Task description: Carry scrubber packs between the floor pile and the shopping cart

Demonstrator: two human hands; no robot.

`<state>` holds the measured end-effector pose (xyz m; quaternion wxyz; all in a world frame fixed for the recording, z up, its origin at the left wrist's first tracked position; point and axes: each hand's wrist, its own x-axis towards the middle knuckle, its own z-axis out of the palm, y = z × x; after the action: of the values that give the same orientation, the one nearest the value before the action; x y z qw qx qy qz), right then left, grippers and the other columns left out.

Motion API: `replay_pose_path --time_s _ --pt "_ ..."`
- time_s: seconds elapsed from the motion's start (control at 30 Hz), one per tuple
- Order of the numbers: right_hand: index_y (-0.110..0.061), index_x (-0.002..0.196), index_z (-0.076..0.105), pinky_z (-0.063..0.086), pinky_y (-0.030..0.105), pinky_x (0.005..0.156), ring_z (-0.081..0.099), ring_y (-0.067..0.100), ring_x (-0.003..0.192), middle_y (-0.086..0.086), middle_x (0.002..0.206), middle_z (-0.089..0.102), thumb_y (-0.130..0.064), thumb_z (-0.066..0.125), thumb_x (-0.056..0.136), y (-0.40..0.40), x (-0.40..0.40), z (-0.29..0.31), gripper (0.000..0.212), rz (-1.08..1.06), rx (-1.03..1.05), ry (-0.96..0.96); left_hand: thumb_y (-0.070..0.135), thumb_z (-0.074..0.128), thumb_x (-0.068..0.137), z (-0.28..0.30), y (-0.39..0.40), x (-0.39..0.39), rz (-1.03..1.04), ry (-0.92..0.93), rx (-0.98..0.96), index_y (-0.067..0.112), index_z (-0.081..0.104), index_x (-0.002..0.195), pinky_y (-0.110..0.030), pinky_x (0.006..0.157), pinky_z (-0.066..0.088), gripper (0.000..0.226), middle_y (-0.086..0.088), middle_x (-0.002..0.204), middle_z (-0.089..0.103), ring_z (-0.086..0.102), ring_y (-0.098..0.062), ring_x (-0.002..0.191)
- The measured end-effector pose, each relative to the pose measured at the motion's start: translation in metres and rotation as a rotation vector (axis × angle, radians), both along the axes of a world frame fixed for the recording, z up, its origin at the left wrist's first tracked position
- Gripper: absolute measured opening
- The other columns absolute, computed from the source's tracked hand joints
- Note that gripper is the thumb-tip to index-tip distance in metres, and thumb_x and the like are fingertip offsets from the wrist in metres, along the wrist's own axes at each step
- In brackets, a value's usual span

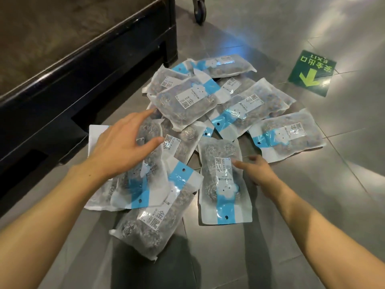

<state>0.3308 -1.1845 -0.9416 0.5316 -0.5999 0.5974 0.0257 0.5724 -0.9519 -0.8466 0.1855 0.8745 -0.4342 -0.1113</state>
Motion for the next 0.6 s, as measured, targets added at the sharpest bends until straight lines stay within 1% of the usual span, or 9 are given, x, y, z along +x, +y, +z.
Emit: replay_pose_path --time_s 0.07,0.13,0.17,0.23,0.27,0.33,0.4,0.47,0.6 --pt "-0.004 0.13 0.048 0.051 0.031 0.062 0.066 0.021 0.093 0.009 0.119 0.064 -0.038 0.086 0.081 0.006 0.005 -0.017 0.071 -0.088 0.09 0.002 0.065 0.055 0.09 -0.004 0.004 -0.001 0.029 0.025 0.001 0.031 0.034 0.157 -0.049 0.107 0.044 0.078 0.001 0.157 0.046 0.047 -0.025 0.141" --pt "-0.001 0.126 0.052 0.055 0.03 0.05 0.074 0.025 0.086 0.012 0.109 0.071 -0.035 0.092 0.073 0.009 0.013 -0.032 0.074 -0.148 0.139 -0.041 0.064 0.056 0.091 -0.012 0.009 0.002 0.036 0.035 0.008 0.031 0.034 0.157 -0.049 0.108 0.044 0.077 0.001 0.157 0.046 0.047 -0.024 0.141" --pt "-0.002 0.126 0.053 0.058 0.031 0.049 0.076 0.027 0.085 0.013 0.108 0.073 -0.034 0.094 0.069 0.011 0.018 -0.037 0.077 -0.16 0.147 -0.06 0.064 0.056 0.091 -0.015 0.01 0.004 0.04 0.039 0.01 0.032 0.034 0.157 -0.048 0.109 0.044 0.077 0.001 0.157 0.046 0.048 -0.024 0.14" --pt "-0.002 0.12 0.058 0.064 0.039 0.059 0.077 0.029 0.083 0.014 0.103 0.076 -0.031 0.098 0.062 0.014 0.027 -0.04 0.077 -0.163 0.161 -0.064 0.065 0.057 0.09 -0.021 0.012 0.009 0.065 0.066 0.006 0.032 0.036 0.156 -0.048 0.11 0.044 0.076 0.001 0.156 0.047 0.05 -0.023 0.139" --pt "0.0 0.114 0.06 0.065 0.041 0.064 0.077 0.03 0.081 0.015 0.099 0.076 -0.027 0.098 0.062 0.016 0.032 -0.038 0.071 -0.168 0.162 -0.061 0.065 0.057 0.089 -0.023 0.013 0.011 0.081 0.091 0.001 0.032 0.037 0.155 -0.048 0.11 0.044 0.077 0.002 0.156 0.048 0.05 -0.023 0.138" --pt "0.002 0.101 0.061 0.061 0.036 0.055 0.075 0.029 0.075 0.017 0.092 0.075 -0.017 0.096 0.067 0.02 0.036 -0.032 0.053 -0.185 0.192 -0.077 0.07 0.055 0.085 -0.027 0.014 0.01 0.124 0.168 -0.027 0.034 0.039 0.154 -0.051 0.111 0.044 0.079 0.003 0.154 0.05 0.051 -0.023 0.136" --pt "0.002 0.099 0.06 0.056 0.029 0.044 0.074 0.028 0.068 0.019 0.088 0.075 -0.011 0.092 0.072 0.022 0.032 -0.029 0.044 -0.205 0.232 -0.131 0.066 0.06 0.086 -0.035 0.015 0.009 0.18 0.245 -0.075 0.035 0.043 0.151 -0.051 0.111 0.044 0.074 0.004 0.151 0.052 0.052 -0.02 0.134" --pt "0.003 0.104 0.062 0.059 0.031 0.049 0.076 0.029 0.068 0.019 0.087 0.077 -0.009 0.087 0.077 0.024 0.023 -0.028 0.038 -0.231 0.278 -0.223 0.056 0.066 0.089 -0.043 0.016 0.008 0.241 0.309 -0.129 0.035 0.045 0.149 -0.046 0.108 0.046 0.066 0.005 0.148 0.054 0.053 -0.016 0.131" --pt "-0.002 0.12 0.065 0.064 0.043 0.073 0.077 0.035 0.092 0.02 0.104 0.078 -0.009 0.076 0.086 0.015 0.002 -0.02 0.036 -0.264 0.35 -0.466 0.053 0.066 0.091 -0.056 0.015 0.006 0.372 0.474 -0.233 0.03 0.047 0.149 -0.036 0.102 0.048 0.065 0.003 0.145 0.055 0.055 -0.018 0.129"
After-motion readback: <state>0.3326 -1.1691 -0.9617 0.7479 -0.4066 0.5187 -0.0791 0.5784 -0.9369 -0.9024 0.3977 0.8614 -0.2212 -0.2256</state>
